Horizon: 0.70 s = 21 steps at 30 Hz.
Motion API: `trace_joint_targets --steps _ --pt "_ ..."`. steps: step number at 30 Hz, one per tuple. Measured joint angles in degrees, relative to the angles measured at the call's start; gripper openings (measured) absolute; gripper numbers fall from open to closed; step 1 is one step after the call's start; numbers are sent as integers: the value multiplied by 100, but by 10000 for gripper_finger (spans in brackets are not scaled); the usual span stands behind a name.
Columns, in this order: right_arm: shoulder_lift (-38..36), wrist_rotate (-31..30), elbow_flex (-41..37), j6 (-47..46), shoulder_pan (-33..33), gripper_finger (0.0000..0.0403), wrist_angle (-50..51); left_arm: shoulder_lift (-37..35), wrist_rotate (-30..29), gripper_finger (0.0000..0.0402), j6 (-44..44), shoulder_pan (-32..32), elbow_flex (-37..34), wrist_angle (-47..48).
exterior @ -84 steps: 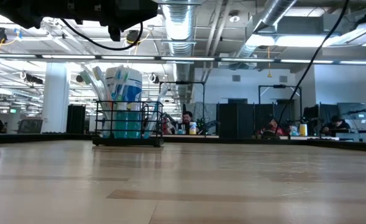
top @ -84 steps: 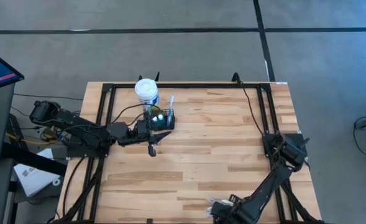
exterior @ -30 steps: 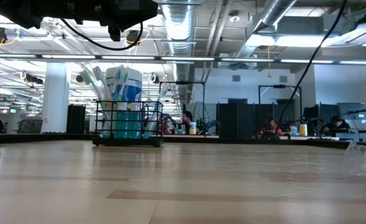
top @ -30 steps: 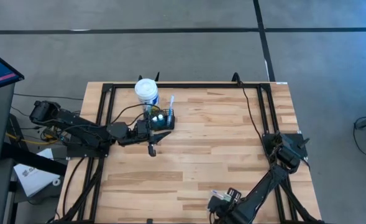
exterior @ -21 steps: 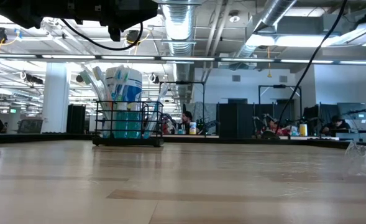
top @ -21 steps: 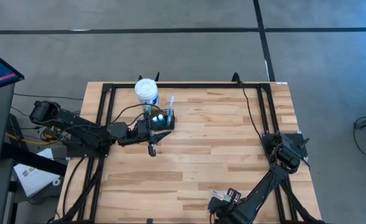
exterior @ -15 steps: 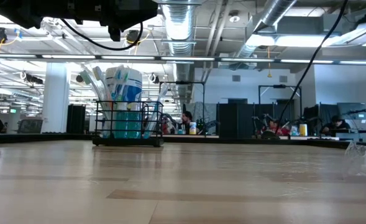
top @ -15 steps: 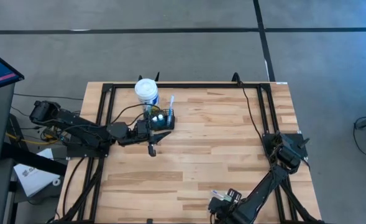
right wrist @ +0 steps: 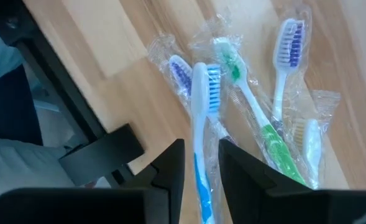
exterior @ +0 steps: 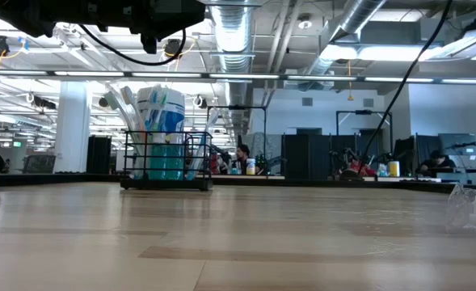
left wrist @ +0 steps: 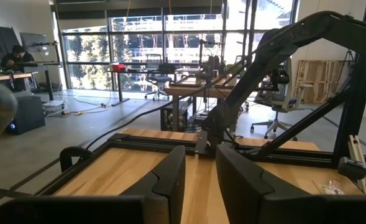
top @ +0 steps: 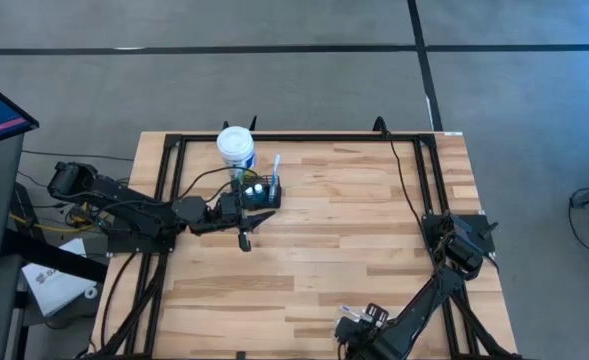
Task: Pick & Place toothbrushing station
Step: Put the blue toothbrush into the wire organizer
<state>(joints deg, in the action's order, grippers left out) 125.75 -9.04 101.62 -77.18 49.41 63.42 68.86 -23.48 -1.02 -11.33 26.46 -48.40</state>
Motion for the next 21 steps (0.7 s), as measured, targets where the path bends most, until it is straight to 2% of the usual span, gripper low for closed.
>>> trace_joint_targets --steps 17,21 --pt "144 6 -193 112 -39 88 -128 0 1 85 -1 -1 0 0" --pt "278 272 -196 128 -92 80 -96 0 -1 85 -2 -1 0 -1"
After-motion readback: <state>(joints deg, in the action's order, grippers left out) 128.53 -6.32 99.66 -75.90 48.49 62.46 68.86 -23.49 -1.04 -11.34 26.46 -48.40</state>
